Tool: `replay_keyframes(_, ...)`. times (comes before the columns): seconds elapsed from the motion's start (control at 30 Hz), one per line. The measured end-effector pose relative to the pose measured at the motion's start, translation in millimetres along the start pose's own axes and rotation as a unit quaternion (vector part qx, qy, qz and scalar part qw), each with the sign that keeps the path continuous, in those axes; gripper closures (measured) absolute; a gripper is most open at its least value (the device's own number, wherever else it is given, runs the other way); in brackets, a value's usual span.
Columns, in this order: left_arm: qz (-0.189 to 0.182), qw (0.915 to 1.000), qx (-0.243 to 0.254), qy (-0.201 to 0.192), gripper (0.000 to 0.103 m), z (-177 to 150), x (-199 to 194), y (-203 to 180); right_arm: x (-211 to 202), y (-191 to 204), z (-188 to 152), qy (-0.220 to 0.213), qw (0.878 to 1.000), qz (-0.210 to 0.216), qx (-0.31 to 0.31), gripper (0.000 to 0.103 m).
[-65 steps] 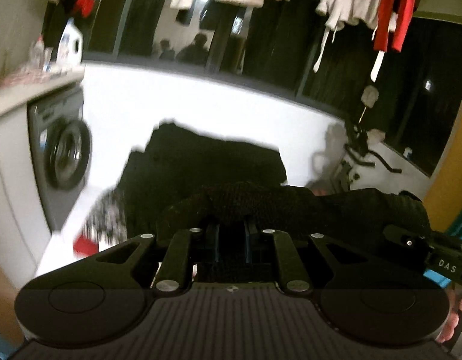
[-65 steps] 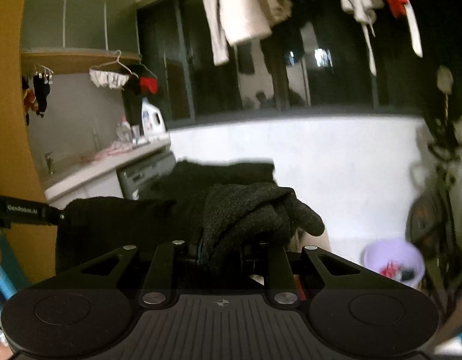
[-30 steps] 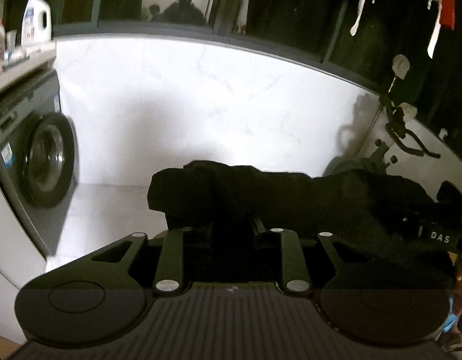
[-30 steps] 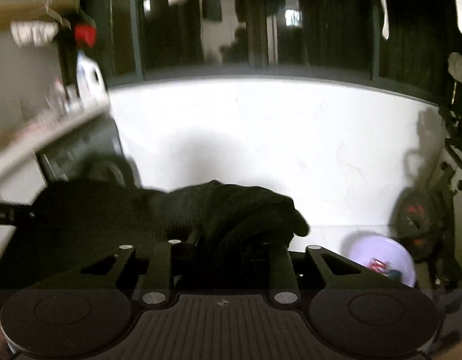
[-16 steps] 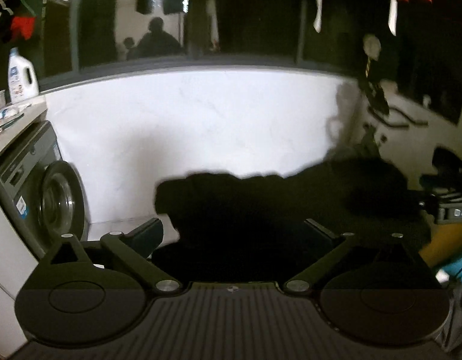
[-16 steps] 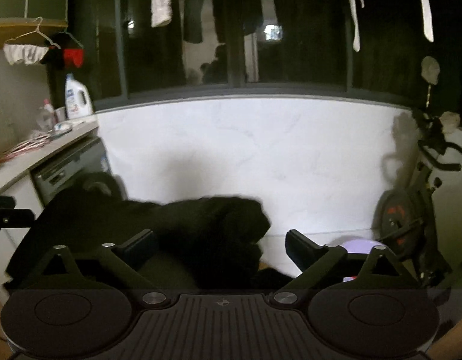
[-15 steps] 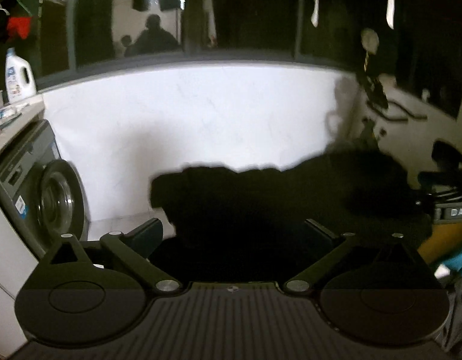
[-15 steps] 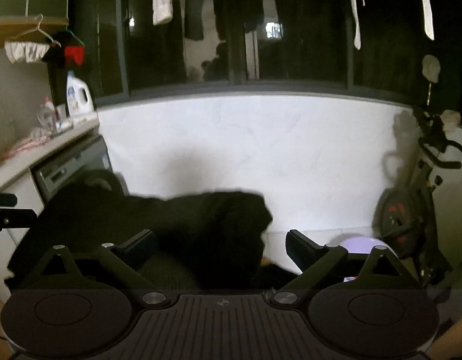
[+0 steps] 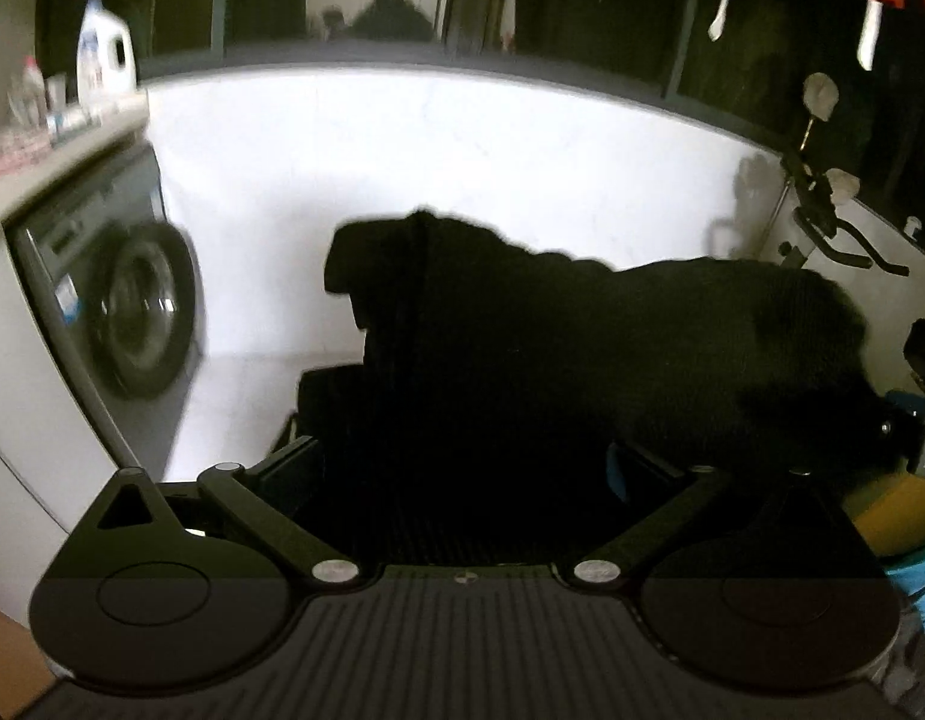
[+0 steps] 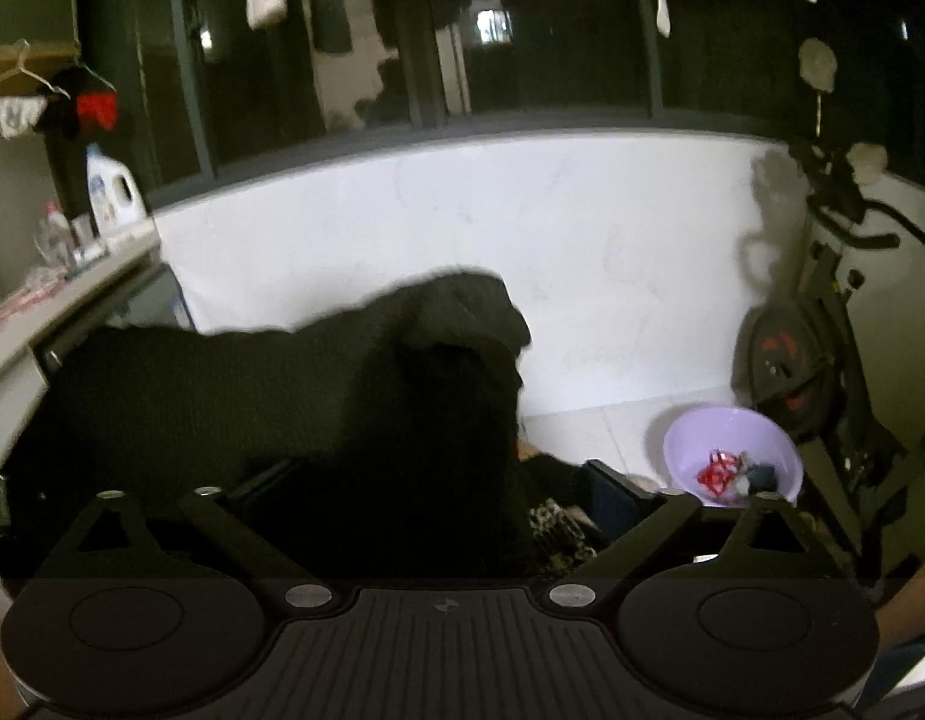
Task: Fold clothes
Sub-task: 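Lower the sweater onto the clothes stack and open both grippers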
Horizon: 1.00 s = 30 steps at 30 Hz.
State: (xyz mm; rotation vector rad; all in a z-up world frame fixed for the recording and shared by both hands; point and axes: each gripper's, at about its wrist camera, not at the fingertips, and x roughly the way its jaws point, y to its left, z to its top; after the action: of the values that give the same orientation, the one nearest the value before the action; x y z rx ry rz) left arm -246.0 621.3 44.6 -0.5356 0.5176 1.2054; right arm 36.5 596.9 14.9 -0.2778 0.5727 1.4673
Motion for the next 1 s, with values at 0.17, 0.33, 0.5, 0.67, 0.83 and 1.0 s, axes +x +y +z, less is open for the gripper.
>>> replay_keyframes(0.17, 0.023, 0.9994, 0.017, -0.02, 0.001, -23, -37, -18, -40, -6, -9, -0.005, 1.0, 0.019, 0.004, 0.001)
replay_keyframes(0.33, 0.035, 0.9992, 0.02, -0.003, 0.001, -55, -58, -37, -76, -15, -27, 0.002, 1.0, 0.029, 0.011, 0.001)
replay_keyframes(0.5, 0.048, 0.9981, 0.033, 0.019, 0.001, -93, -75, -64, -117, -34, -62, 0.005, 1.0, 0.02, 0.007, 0.001)
replay_keyframes(0.67, 0.055, 0.9973, 0.035, 0.033, 0.001, -124, -89, -89, -153, -60, -101, 0.024, 0.999, 0.016, 0.016, 0.001)
replay_keyframes(0.83, 0.057, 0.9973, 0.032, 0.032, 0.001, -149, -107, -117, -194, -73, -131, 0.04, 0.999, 0.015, 0.009, 0.001)
replay_keyframes(1.0, 0.058, 0.9968, 0.041, 0.036, 0.001, -174, -131, -144, -241, -80, -151, 0.026, 0.999, 0.023, -0.005, 0.001)
